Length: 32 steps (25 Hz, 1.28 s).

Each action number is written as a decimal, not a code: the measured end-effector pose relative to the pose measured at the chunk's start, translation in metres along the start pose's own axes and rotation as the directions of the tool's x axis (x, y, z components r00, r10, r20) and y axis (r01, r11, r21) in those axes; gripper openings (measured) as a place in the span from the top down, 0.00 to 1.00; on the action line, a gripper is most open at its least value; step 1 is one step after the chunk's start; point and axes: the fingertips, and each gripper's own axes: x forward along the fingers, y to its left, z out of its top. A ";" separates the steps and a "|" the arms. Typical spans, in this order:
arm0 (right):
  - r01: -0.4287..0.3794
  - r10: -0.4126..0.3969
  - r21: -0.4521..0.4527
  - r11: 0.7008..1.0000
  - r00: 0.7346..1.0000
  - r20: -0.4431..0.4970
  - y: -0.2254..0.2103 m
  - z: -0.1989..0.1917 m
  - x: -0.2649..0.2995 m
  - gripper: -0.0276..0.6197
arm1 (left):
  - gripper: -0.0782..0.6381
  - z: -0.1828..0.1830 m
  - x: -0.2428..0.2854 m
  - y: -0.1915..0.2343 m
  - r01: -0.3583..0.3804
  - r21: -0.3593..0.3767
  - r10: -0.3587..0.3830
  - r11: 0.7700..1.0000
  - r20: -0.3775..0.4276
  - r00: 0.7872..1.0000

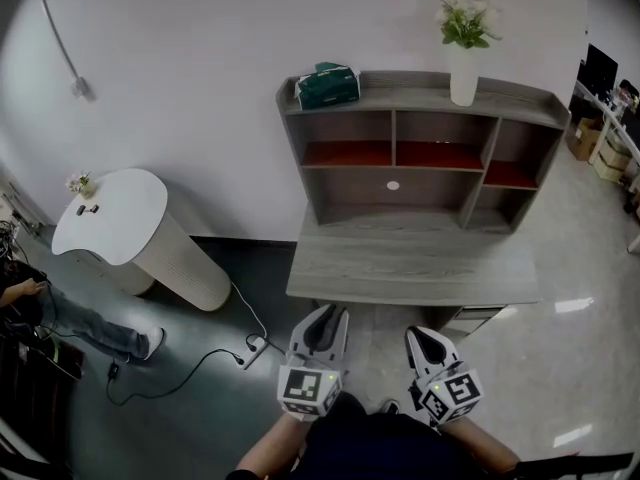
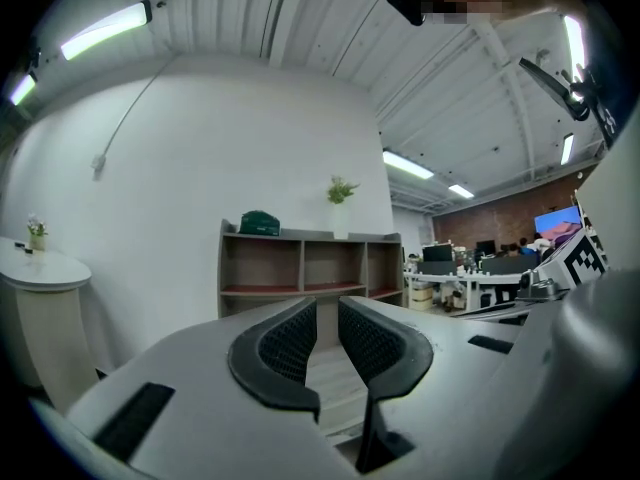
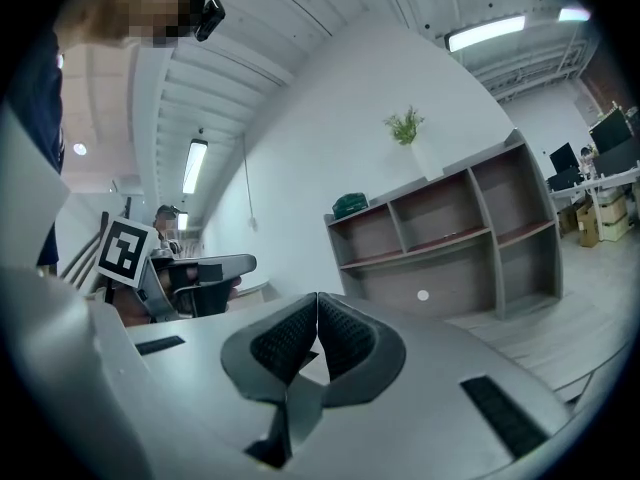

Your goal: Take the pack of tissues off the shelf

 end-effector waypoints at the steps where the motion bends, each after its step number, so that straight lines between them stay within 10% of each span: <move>1: -0.006 0.006 0.008 1.000 1.000 -0.006 -0.001 -0.002 0.000 0.94 | 0.78 -0.002 0.001 -0.001 -0.003 0.003 0.003 1.000 -0.011 1.000; 32: 0.166 -0.165 0.014 0.986 0.984 -0.060 -0.074 0.009 0.200 0.94 | 0.78 -0.003 0.185 0.156 0.150 -0.029 -0.150 0.988 0.005 0.989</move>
